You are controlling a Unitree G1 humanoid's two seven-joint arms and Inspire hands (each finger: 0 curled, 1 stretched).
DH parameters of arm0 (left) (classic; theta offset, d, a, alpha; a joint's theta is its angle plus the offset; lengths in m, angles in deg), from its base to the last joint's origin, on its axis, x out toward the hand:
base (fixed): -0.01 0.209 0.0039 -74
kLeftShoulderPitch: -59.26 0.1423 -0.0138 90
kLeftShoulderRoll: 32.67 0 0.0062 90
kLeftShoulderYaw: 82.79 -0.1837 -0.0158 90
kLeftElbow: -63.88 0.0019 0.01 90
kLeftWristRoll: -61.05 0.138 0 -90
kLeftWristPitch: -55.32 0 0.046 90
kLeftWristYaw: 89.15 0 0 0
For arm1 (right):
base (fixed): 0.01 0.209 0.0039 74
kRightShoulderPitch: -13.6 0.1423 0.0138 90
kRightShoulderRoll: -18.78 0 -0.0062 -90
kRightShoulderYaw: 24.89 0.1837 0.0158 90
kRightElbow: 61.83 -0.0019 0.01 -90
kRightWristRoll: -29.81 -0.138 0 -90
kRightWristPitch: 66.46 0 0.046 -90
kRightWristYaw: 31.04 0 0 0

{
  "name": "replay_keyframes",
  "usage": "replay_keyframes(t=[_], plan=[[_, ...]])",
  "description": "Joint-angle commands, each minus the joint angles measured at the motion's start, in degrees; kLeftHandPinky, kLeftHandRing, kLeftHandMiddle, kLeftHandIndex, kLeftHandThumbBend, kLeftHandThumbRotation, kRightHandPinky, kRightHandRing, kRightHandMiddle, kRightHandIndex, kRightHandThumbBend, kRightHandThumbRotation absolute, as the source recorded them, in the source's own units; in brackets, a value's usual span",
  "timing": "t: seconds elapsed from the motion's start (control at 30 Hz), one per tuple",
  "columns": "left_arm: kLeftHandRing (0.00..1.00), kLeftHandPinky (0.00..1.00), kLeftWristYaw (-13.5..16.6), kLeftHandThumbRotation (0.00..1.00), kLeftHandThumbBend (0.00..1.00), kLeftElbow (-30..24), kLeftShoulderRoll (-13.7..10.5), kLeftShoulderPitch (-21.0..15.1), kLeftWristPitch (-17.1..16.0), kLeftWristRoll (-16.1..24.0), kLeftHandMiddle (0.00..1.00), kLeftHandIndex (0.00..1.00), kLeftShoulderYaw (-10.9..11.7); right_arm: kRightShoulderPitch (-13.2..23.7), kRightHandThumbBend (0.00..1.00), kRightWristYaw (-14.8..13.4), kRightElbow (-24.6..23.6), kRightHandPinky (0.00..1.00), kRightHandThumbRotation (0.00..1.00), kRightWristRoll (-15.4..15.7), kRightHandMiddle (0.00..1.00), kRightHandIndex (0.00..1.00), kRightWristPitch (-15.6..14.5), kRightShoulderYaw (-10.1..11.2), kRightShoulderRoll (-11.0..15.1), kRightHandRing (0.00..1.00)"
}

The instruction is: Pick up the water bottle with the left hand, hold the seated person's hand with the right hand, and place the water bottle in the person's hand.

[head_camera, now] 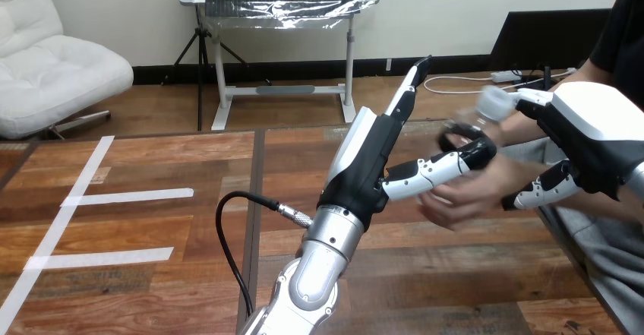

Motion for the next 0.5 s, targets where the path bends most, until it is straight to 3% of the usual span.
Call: replay_keyframes(t=[0.0, 0.47], plan=[[1.00, 1.00, -0.1, 0.61, 0.83, -4.1, 1.9, -0.1, -1.6, -0.1, 1.00, 1.00, 0.7, 0.8, 0.81, 0.3, -5.4, 0.85, 0.00, -1.7, 0.92, 0.86, -1.1, 3.3, 0.2, 0.91], [0.98, 0.95, 0.0, 0.72, 0.75, -6.4, 1.5, 1.8, -1.8, -0.5, 1.00, 1.00, 1.2, -3.6, 0.74, 2.6, -15.9, 0.87, 0.00, -6.0, 0.92, 0.86, -6.3, 7.1, -2.0, 0.92]])
